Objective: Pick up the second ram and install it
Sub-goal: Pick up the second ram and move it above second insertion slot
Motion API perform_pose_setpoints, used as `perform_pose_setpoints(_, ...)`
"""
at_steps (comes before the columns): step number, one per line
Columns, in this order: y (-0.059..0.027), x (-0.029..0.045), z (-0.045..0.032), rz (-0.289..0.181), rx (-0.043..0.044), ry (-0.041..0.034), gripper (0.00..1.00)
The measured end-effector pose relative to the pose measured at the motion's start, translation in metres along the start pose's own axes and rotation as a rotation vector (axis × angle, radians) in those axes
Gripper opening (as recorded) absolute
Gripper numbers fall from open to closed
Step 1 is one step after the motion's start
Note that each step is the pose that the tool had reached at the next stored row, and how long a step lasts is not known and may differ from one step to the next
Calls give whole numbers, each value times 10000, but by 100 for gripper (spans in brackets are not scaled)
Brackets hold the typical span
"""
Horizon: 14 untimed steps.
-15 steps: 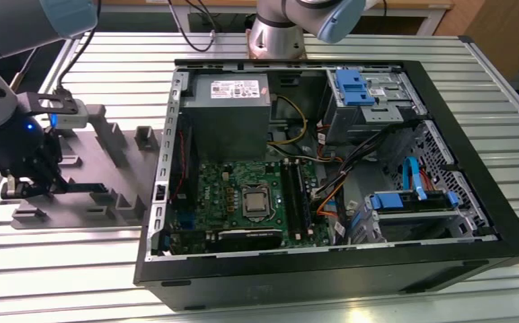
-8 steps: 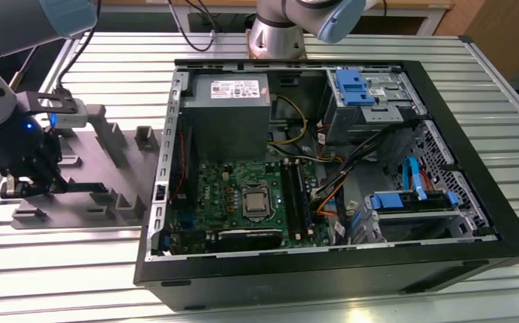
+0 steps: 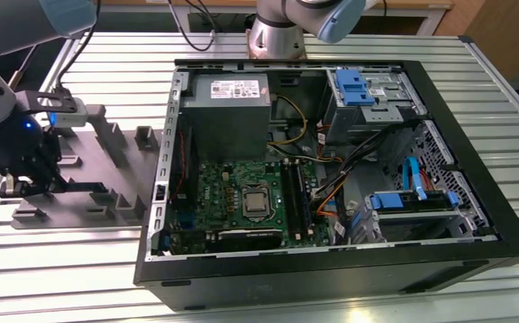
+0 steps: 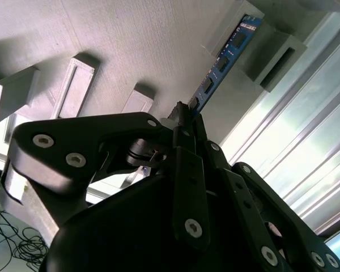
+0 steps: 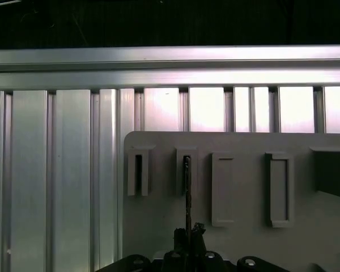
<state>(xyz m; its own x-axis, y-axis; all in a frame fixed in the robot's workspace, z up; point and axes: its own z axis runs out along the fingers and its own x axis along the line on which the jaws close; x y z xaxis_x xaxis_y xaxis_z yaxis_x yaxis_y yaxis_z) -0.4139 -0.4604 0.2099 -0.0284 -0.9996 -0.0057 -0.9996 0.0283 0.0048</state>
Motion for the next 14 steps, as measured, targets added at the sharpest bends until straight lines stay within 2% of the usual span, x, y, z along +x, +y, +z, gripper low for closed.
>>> perform_pose_setpoints(14,0,-1,-34,-1,0,-1,14)
